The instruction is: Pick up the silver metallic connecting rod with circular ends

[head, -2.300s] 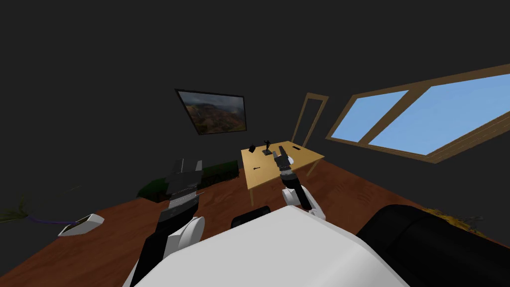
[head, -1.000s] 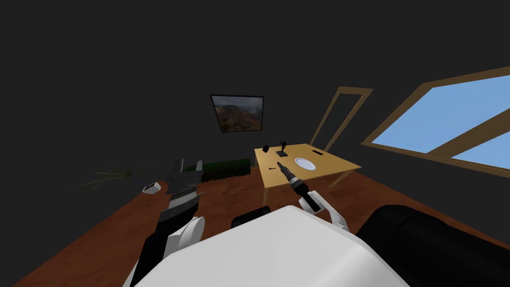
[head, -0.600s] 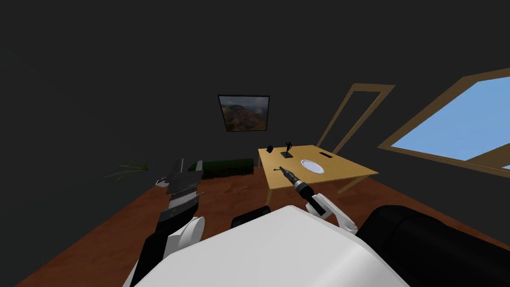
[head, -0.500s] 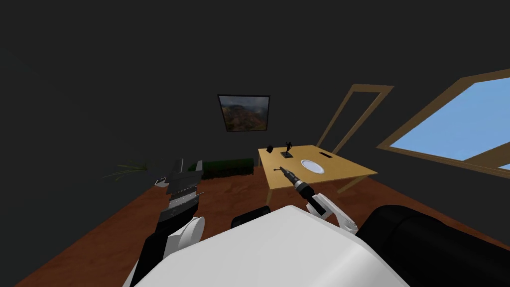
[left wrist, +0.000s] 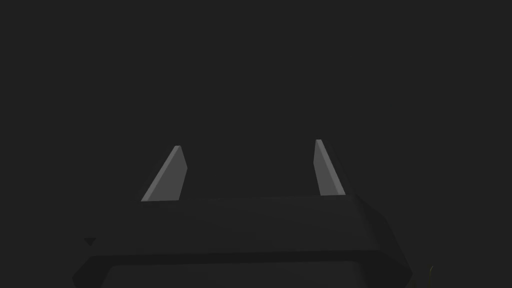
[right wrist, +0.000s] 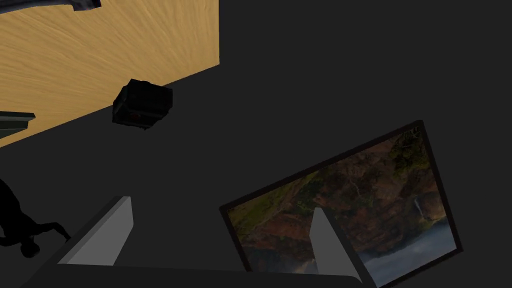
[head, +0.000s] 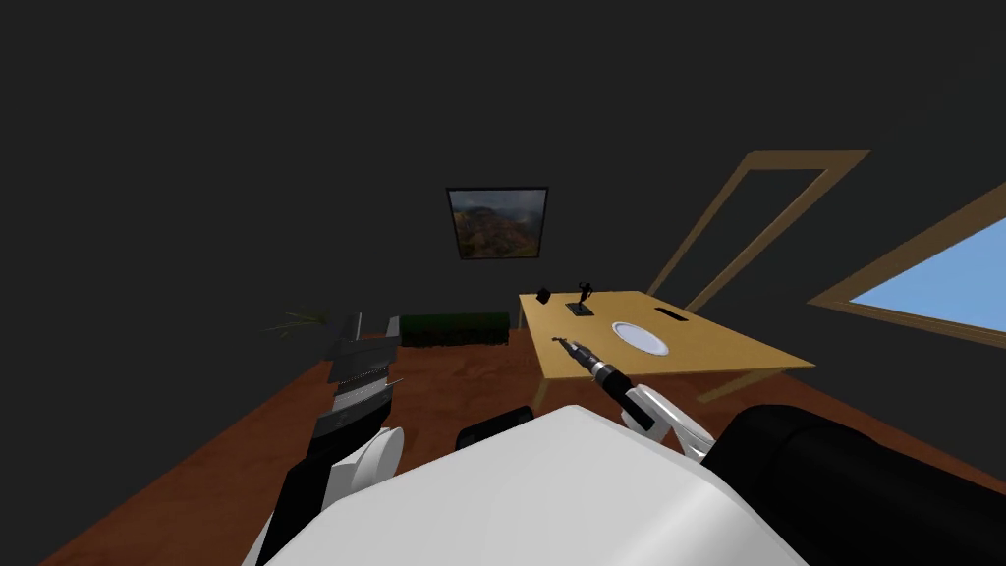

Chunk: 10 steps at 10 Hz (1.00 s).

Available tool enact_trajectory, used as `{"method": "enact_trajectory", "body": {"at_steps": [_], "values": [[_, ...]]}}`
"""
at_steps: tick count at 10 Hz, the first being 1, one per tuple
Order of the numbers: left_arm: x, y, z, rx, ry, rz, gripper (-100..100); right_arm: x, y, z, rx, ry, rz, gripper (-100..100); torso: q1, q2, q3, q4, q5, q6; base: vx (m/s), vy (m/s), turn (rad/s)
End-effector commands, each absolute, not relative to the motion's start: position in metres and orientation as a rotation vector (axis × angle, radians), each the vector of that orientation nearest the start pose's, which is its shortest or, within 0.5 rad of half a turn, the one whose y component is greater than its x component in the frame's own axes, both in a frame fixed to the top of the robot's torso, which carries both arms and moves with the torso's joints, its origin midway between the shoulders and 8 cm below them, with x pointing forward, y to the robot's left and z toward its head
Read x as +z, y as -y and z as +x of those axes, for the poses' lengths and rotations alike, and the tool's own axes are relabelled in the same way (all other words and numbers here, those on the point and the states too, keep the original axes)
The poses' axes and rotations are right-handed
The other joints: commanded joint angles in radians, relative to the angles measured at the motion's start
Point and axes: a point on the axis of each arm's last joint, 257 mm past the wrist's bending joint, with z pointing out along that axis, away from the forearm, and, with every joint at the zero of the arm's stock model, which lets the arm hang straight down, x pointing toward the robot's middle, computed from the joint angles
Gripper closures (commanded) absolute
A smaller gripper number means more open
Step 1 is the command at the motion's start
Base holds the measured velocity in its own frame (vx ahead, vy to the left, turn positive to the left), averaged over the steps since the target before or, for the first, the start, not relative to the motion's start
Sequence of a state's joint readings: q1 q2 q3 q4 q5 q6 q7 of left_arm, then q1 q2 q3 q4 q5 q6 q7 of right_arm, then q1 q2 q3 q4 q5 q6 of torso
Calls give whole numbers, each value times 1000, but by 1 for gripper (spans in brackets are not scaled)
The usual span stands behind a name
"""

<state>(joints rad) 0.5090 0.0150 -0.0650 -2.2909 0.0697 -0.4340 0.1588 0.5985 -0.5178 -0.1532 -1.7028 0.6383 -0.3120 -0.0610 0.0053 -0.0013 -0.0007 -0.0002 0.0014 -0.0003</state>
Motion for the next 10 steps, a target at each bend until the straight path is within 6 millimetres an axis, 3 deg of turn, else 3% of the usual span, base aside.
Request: {"method": "enact_trajectory", "body": {"at_steps": [1, 2, 3, 4, 5, 6, 7, 10], "values": [[13, -266, 354, -1540, -580, -816, 0, -325, 444, 326, 282, -1841, 384, -100, 0, 0, 0, 0, 0, 0, 37, 74, 107], [13, -266, 354, -1540, -580, -816, 0, -341, 464, 313, 207, -1902, 355, -100, -1, 0, 0, 0, 0, 1, 63, 91, 191], [13, -266, 354, -1540, -580, -816, 0, -345, 465, 311, 191, -1917, 339, -100, 0, -1, 0, 0, 0, 0, 51, 61, 94], [13, -266, 354, -1540, -580, -816, 0, -362, 487, 294, 116, -1980, 315, -100, -1, 0, 0, 0, 0, 1, 42, 46, 239], [13, -266, 354, -1540, -580, -816, 0, -364, 487, 293, 101, -1992, 290, -100, -2, 0, 0, 0, 0, 0, 43, 30, 97], [13, -266, 354, -1540, -580, -816, 0, -378, 507, 277, 33, -2049, 264, -100, -3, 0, 0, 0, -1, 1, 59, 49, 206], [13, -266, 354, -1540, -580, -816, 0, -382, 508, 274, 14, -2065, 239, -100, -2, 0, 0, 0, 0, 0, 51, 44, 111], [13, -266, 354, -1540, -580, -816, 0, -410, 548, 235, -132, -2195, 158, -100, -3, 0, 0, 0, 0, 1, 60, 38, 187]]}}
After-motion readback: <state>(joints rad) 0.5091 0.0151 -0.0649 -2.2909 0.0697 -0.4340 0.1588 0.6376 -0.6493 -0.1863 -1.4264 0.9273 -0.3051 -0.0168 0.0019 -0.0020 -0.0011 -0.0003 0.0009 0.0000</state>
